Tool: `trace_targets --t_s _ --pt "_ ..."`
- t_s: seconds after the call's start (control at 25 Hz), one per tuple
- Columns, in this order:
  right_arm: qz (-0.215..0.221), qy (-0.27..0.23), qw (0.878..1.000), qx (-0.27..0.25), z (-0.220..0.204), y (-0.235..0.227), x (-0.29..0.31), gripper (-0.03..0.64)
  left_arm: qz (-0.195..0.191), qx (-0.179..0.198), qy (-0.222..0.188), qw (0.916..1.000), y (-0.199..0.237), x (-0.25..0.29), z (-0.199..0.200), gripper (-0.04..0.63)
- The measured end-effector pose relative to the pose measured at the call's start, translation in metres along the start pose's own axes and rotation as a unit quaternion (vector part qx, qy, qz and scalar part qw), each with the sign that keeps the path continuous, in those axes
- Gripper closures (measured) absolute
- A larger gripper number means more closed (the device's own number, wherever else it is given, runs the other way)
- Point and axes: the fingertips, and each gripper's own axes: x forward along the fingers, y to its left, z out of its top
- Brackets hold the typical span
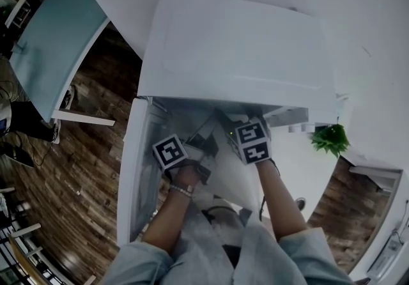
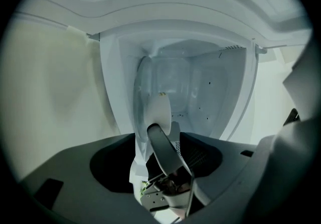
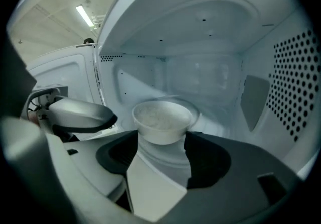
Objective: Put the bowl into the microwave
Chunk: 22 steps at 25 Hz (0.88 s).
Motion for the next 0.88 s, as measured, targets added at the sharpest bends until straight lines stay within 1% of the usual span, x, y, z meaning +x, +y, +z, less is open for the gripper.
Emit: trace_targets --t_s 0.16,0.24,0.32,0.4,0.56,0.68,0.8,0.88 --pt "-0.005 0.01 1.0 -0.006 -0.002 -0.006 0.009 0.314 0.005 0.001 0.002 1.0 0.002 -0.007 -0.005 0.331" --pt "-0.005 0.013 1.0 -0.001 -0.001 -0.007 0.013 0.314 0.008 0.004 0.002 1.0 0.004 -0.01 -0.006 0.331" --pt "-0.005 0.018 1.0 0.006 0.0 -0.008 0.016 0.314 0.007 0.014 0.005 0.9999 0.003 -0.013 -0.007 0.331" --pt "-0.005 0.016 1.0 0.003 0.004 -0.009 0.02 0.314 0.011 0.027 0.011 0.9995 0.003 -0.017 -0.01 0.331" --pt "-0.01 0.02 1.0 0.007 0.002 -0.013 0.025 0.314 0.011 0.037 0.015 0.9991 0.002 -0.021 -0.014 0.331" --pt "-0.005 0.014 1.0 0.009 0.001 -0.011 0.022 0.314 0.001 0.058 0.02 0.9981 -0.004 -0.023 -0.016 0.331" --pt "0.005 -0.002 1.0 0.019 0.005 -0.004 0.014 0.314 -0.011 0.071 0.023 0.9971 -0.012 -0.025 -0.019 0.331" --pt "0.008 -0.012 1.0 0.022 0.007 0.0 0.006 0.314 -0.012 0.079 0.022 0.9966 -0.012 -0.027 -0.021 0.335"
